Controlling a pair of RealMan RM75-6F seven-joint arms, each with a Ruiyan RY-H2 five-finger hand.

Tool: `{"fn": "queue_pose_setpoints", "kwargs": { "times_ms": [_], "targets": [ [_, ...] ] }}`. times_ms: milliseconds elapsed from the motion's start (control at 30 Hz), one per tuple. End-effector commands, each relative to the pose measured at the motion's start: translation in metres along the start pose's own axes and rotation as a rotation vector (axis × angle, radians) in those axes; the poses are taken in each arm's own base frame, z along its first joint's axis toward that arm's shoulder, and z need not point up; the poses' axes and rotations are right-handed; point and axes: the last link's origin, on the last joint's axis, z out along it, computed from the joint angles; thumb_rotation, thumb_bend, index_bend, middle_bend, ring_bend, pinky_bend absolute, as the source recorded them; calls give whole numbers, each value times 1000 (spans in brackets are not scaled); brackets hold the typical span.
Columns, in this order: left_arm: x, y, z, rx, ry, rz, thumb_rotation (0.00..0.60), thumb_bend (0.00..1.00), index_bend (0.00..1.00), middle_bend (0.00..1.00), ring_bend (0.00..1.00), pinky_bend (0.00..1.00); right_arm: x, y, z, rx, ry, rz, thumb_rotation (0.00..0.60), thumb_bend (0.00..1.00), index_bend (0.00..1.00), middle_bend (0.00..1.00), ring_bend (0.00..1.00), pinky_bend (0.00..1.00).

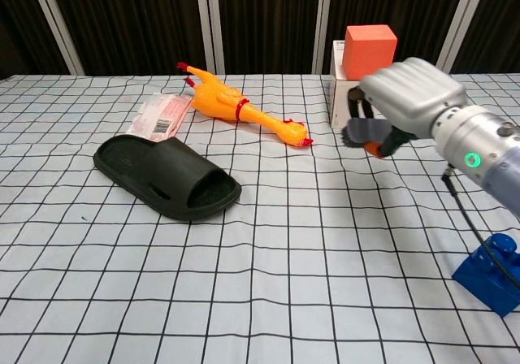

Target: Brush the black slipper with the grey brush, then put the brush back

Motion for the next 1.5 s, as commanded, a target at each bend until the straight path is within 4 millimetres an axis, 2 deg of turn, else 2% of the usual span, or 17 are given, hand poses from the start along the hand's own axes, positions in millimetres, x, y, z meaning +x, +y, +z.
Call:
{"fn": "queue_pose_setpoints", "kwargs": {
  "times_ms": [33,200,333,533,633,733,867,967,1033,1133,1333,1433,1500],
  "targets": [
    [7,-6,-19,63,71,10,600,392,0,0,0,0,-13,21,-17,-29,-60,-28,600,869,886,790,663,770],
    [2,-9,-22,103,104,40,600,364,0,0,0,0,-35,29,-38,-35,-155,-61,600,869,885,790,663,770],
    [3,-9,-22,97,115,32,600,365,0,0,0,0,-43,30,-50,-24,-192,-89,600,869,863,790,663,770],
    [-3,-6,-19,70,99,41,600,364,0,0,0,0,-40,23,-49,-19,-191,-87,600,870,796,790,663,770],
    [-5,-6,-18,67,90,42,600,364,0,0,0,0,-39,19,-49,-16,-190,-84,600,870,707,782,654,768],
    [-6,-7,-18,68,87,39,600,364,0,0,0,0,-40,18,-52,-15,-202,-78,600,869,524,681,626,745],
    [-7,-7,-19,65,83,41,600,364,0,0,0,0,-40,20,-55,-5,-223,-78,600,864,231,510,539,661],
    [-10,-5,-18,49,73,37,600,364,0,0,0,0,-39,21,-55,0,-234,-84,600,768,47,367,422,570],
    [-11,-4,-18,41,69,38,600,364,0,0,0,0,-38,22,-55,2,-248,-81,600,686,3,286,351,520],
    [-11,-3,-18,36,70,36,600,365,0,0,0,0,-35,23,-56,7,-261,-77,600,591,0,199,276,470],
    [-8,-1,-19,17,89,31,600,364,0,0,0,0,-20,25,-60,-15,-233,-61,600,543,0,164,234,439],
    [-7,0,-22,6,100,28,600,350,0,0,0,0,-9,26,-63,-29,-224,-41,600,481,0,125,177,384],
    [-4,-1,-25,10,112,33,600,294,0,0,0,0,1,30,-70,-40,-221,-18,600,439,0,74,111,320]
  ]
}}
